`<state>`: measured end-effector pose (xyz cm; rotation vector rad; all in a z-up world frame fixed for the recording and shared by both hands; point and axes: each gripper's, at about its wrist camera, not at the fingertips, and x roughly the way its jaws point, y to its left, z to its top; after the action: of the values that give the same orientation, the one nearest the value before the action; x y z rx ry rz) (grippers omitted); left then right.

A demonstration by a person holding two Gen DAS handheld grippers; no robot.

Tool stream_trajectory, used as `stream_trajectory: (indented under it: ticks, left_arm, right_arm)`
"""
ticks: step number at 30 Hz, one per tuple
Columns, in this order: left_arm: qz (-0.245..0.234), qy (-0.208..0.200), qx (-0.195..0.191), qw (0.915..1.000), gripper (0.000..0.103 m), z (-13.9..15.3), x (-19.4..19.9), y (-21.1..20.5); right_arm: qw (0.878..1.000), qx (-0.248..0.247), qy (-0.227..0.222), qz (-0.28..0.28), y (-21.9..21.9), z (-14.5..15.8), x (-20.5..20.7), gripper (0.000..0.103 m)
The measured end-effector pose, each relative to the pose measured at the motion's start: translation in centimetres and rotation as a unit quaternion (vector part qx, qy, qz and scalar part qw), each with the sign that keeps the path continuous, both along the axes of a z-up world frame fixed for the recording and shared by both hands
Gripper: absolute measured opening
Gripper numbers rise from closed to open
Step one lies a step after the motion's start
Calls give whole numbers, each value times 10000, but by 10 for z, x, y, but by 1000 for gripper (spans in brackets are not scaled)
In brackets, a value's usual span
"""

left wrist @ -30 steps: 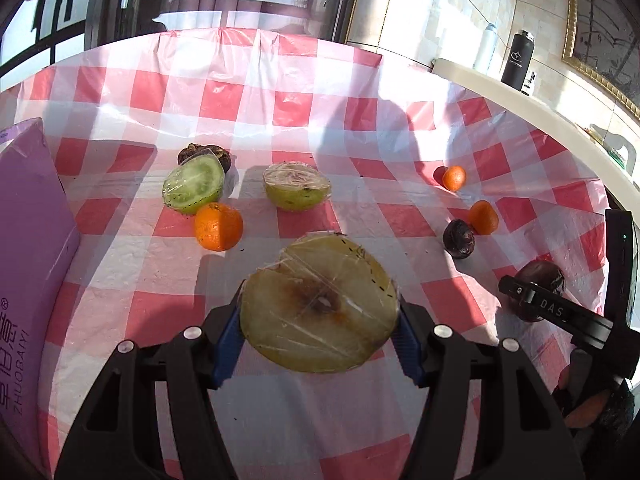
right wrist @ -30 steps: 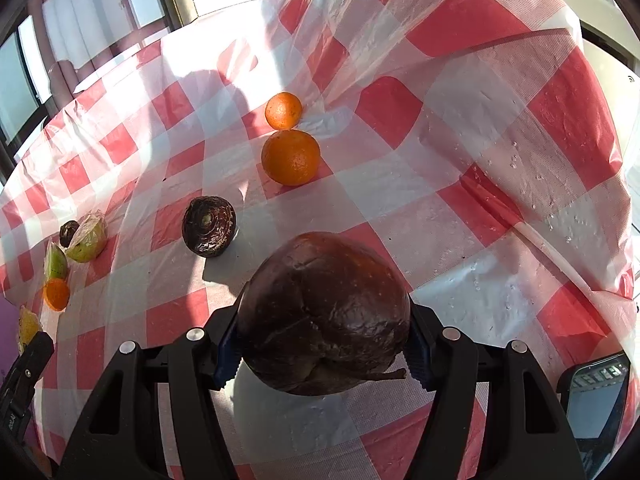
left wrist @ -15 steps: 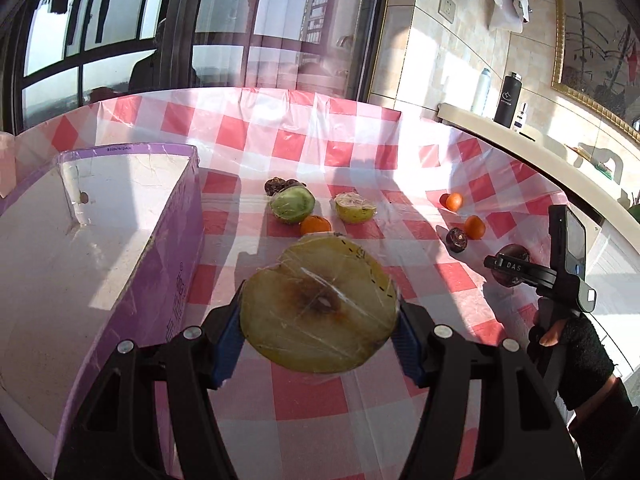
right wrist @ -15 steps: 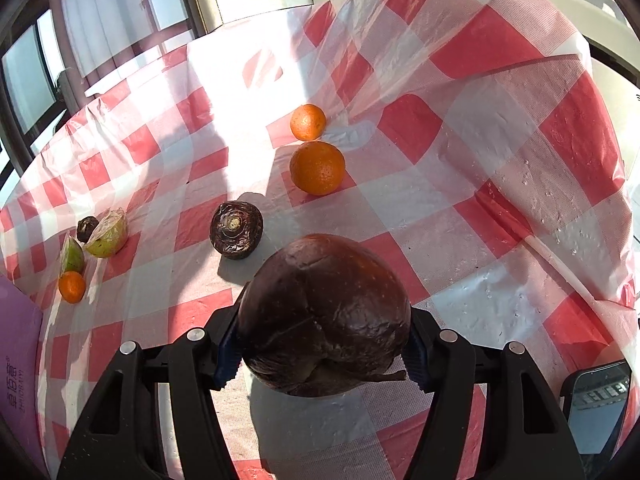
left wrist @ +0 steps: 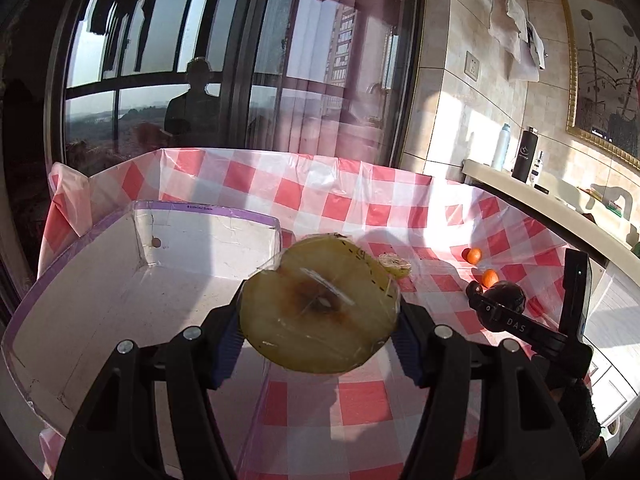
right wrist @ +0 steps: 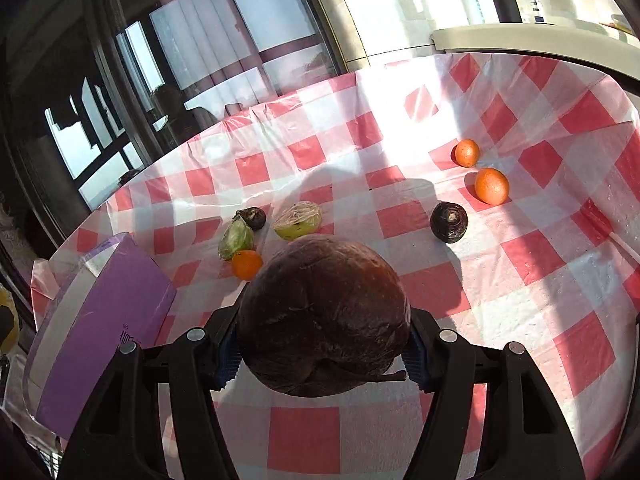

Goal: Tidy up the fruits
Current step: 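Carry the pear half and red fruit over the white purple-rimmed bin with both tools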

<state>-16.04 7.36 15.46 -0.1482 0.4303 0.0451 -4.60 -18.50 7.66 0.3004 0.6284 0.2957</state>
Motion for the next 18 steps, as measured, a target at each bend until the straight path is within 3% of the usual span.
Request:
stream_trajectory:
  ticks: [10, 18]
  left_arm:
    - [1014, -130, 33, 9948, 64, 1, -14, 70]
    - [1475, 288, -117, 9886, 64, -19, -19, 119]
  right_arm:
    - [9889, 93, -610, 1348, 115, 38, -41, 64]
    - [9727, 20, -891, 2144, 191, 51, -62, 64]
